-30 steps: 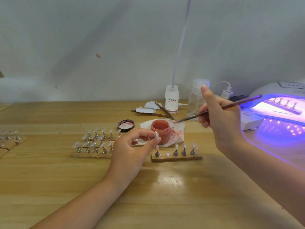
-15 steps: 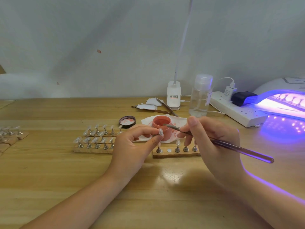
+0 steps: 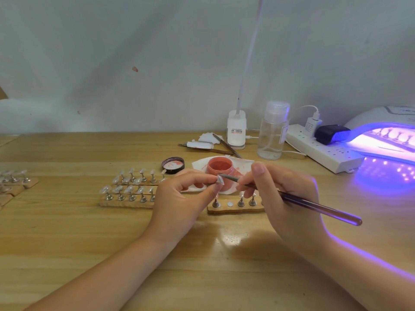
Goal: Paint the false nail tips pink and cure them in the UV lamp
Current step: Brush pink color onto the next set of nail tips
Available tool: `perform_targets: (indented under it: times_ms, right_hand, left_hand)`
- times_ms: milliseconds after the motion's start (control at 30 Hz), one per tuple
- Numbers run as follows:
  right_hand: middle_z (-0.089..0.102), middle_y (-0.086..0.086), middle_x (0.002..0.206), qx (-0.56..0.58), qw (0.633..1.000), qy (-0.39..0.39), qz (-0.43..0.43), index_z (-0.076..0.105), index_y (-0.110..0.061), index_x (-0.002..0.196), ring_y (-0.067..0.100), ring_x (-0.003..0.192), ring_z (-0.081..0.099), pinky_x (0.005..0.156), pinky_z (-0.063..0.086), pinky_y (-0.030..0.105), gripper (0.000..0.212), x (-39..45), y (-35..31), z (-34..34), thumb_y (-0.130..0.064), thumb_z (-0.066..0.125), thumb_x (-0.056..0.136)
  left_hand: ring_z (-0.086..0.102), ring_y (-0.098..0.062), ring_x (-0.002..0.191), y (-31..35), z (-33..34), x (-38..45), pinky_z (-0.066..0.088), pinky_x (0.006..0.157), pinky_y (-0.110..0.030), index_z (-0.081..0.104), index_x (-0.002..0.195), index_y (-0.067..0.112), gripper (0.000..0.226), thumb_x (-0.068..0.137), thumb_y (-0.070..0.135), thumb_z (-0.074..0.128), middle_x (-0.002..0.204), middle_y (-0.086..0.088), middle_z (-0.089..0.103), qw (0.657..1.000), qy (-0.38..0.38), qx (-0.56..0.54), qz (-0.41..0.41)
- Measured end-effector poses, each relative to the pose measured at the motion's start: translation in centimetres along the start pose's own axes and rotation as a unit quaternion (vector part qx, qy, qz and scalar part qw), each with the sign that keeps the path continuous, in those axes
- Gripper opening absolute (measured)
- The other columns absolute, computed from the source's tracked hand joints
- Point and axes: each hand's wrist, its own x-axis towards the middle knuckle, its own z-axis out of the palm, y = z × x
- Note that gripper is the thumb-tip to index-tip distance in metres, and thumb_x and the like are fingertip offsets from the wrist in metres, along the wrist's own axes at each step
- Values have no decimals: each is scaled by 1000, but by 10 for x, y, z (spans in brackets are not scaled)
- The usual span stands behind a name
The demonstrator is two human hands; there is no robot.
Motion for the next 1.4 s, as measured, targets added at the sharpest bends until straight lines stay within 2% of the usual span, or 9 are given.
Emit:
perform_targets:
  times_ms: [167, 367, 567, 700, 867, 933, 1100, 1233, 1400]
  right_hand:
    - [62, -12, 63, -12, 1000, -2, 4, 68, -10, 69, 4, 52, 60, 49, 48, 20, 37, 0, 1, 0, -28, 44, 90]
    - [63, -9, 62, -17, 1000, -3, 8, 69, -9, 69, 5, 52, 61, 50, 49, 25, 38, 0, 2, 1, -28, 44, 89]
    - [64, -8, 61, -18, 1000, -6, 10, 69, -10, 69, 5, 53, 61, 51, 49, 24, 38, -1, 1, 0, -28, 44, 90]
    - [64, -3, 59, -21, 1000, -4, 9, 69, -10, 68, 7, 51, 60, 49, 49, 26, 38, -1, 3, 0, -28, 44, 90]
    - [65, 1, 58, -15, 1000, -1, 2, 68, -10, 68, 7, 50, 60, 49, 48, 28, 37, -1, 4, 1, -27, 44, 90]
    - [65, 2, 58, -6, 1000, 2, 2, 68, -11, 68, 6, 49, 59, 48, 48, 27, 36, -2, 4, 1, -27, 44, 90]
    - [64, -2, 58, 14, 1000, 8, 3, 66, -12, 66, 2, 48, 57, 50, 44, 13, 35, -4, 3, 0, -26, 45, 90]
    - [63, 1, 54, 43, 999, 13, 8, 66, -9, 64, 3, 47, 58, 48, 46, 16, 46, -5, 2, -1, -38, 44, 92]
    - [60, -9, 55, 52, 998, 30, 4, 62, -21, 66, 2, 48, 56, 50, 44, 15, 34, -3, 1, -2, -24, 40, 92]
  left_hand:
    - [59, -11, 77, -1, 0, 0, 37, 68, -8, 72, 74, 22, 7, 68, 18, 73, 77, 1, 69, 1000, -2, 7, -5]
    - [60, -9, 76, 2, 0, 0, 38, 67, -8, 72, 74, 23, 10, 65, 27, 70, 77, 2, 69, 1000, -2, 1, -4]
    - [59, -10, 76, 0, 0, 0, 38, 67, -7, 72, 74, 21, 7, 68, 18, 74, 77, 0, 69, 1000, 1, 8, -7]
    - [59, -10, 75, 2, 0, 0, 38, 66, -7, 71, 73, 25, 9, 64, 27, 70, 75, 3, 69, 1000, 4, -1, 2]
    - [59, -11, 75, 0, -1, 0, 38, 66, -8, 72, 73, 24, 13, 69, 12, 75, 76, 2, 69, 1000, 4, 8, -5]
    - [59, -10, 74, 0, -1, 0, 38, 65, -8, 72, 73, 23, 14, 69, 10, 75, 76, 2, 69, 1000, 5, 6, -7]
    - [58, -7, 73, 0, 0, 0, 38, 64, -7, 72, 73, 23, 17, 70, 7, 74, 75, 3, 69, 1000, 8, 2, -11]
    - [57, -3, 72, 2, -1, 0, 38, 64, -7, 71, 70, 31, 22, 70, 9, 74, 75, 11, 70, 1000, 9, -2, -12]
    - [59, -11, 75, 2, -1, 0, 39, 65, -11, 72, 70, 29, 18, 70, 11, 74, 76, 7, 70, 1000, 13, -7, -21]
